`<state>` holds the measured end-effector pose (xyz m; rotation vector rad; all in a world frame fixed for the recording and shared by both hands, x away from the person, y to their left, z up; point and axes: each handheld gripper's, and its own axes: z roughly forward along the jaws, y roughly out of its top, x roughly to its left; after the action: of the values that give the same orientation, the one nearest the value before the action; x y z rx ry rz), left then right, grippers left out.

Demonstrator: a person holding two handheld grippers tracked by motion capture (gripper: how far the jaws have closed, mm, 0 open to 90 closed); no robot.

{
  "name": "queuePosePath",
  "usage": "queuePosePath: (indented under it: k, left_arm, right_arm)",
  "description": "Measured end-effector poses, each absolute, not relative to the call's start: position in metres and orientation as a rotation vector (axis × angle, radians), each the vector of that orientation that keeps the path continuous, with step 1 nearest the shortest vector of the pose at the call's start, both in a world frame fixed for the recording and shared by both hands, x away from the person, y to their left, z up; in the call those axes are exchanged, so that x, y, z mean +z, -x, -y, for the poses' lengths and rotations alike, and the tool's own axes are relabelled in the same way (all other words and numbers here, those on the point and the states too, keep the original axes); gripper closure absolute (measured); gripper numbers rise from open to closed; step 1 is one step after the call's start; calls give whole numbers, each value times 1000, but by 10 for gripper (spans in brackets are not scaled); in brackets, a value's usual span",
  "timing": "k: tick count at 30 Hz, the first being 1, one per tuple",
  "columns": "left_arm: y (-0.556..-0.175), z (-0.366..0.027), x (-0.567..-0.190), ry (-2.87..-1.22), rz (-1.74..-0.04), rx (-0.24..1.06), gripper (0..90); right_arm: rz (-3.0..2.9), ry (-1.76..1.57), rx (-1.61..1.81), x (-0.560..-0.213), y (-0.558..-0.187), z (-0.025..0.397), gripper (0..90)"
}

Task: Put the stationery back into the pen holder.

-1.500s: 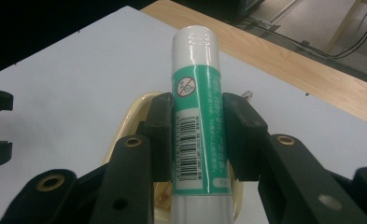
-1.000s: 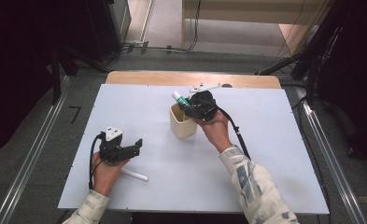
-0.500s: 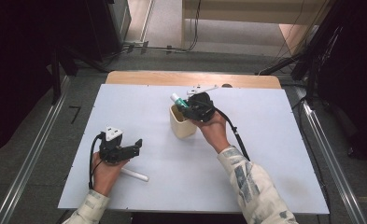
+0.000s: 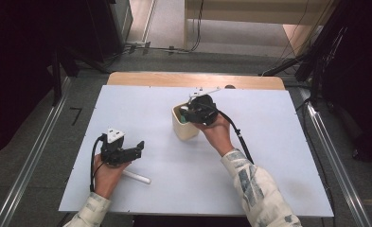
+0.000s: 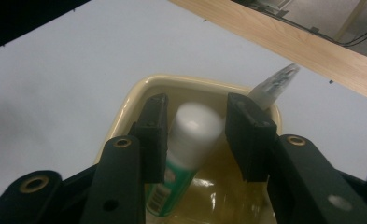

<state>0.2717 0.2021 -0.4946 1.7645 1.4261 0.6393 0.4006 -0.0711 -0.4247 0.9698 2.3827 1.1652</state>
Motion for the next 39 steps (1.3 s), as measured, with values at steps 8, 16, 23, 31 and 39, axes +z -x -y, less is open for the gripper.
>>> queuePosePath:
  k: [8, 16, 23, 31, 39]
  left_arm:
    - [-271, -202, -495, -1762, -1424, 641, 193]
    - [-270, -202, -494, -1760, -1425, 642, 193]
    - [-269, -203, -494, -1746, -1432, 656, 191]
    - [-268, -203, -493, -1743, -1436, 664, 179]
    - [-267, -203, -491, -1735, -1438, 670, 180]
  right_arm:
    - [-2400, -980, 1164, -426, -400, 74, 487]
    - [-2392, -968, 1200, -424, -396, 80, 424]
    - [-2378, -950, 1227, -421, -386, 86, 313]
    - [-2359, -949, 1252, -419, -375, 102, 290]
    - [-2352, -958, 1256, -423, -361, 120, 284]
